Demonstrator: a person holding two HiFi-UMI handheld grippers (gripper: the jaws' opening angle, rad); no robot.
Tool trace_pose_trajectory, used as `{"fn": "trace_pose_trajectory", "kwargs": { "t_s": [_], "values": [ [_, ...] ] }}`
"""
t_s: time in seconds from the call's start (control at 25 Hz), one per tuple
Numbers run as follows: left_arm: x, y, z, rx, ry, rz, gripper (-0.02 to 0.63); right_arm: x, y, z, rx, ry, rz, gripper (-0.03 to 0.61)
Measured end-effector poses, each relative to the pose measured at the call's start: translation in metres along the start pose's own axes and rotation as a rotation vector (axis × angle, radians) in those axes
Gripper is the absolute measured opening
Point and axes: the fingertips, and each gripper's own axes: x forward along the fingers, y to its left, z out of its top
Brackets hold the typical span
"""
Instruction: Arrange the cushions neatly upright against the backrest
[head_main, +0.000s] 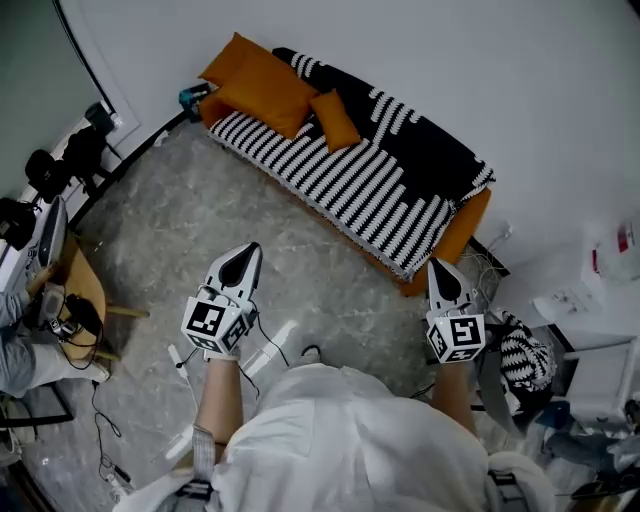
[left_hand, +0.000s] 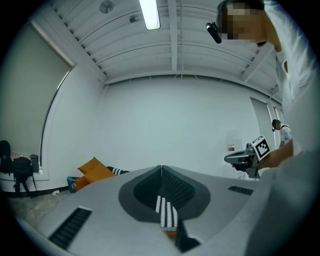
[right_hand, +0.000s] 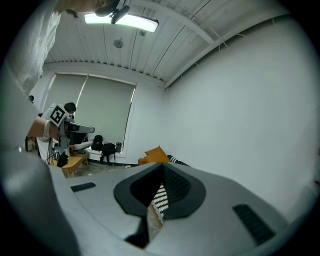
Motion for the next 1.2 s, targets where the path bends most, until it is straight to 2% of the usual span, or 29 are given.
{"fn": "trace_pose_trajectory", "kwargs": {
  "t_s": [0.32, 0.64, 0.92, 1.2],
  "values": [
    [0.016, 0.038, -0.005, -0.017, 0.009, -0.009, 0.017, 0.047, 0.014, -0.006, 0.003, 0.041, 0.025, 0.006],
    [0.051, 0.07, -0.021, -0.049, 0.039, 0.031, 0.017, 0.114, -0.003, -0.022, 0.006, 0.069, 0.068, 0.006],
    [0.134, 0.107, -0.017, -0.017, 0.063, 0.056, 0.017, 0.206, -0.041, -0.027, 0.01, 0.055, 0.103, 0.006],
    [0.236, 0.132, 0.009, 0.007, 0.047, 0.039, 0.017, 0.274, -0.093, -0.007, 0.016, 0.011, 0.119, 0.006]
  ]
}}
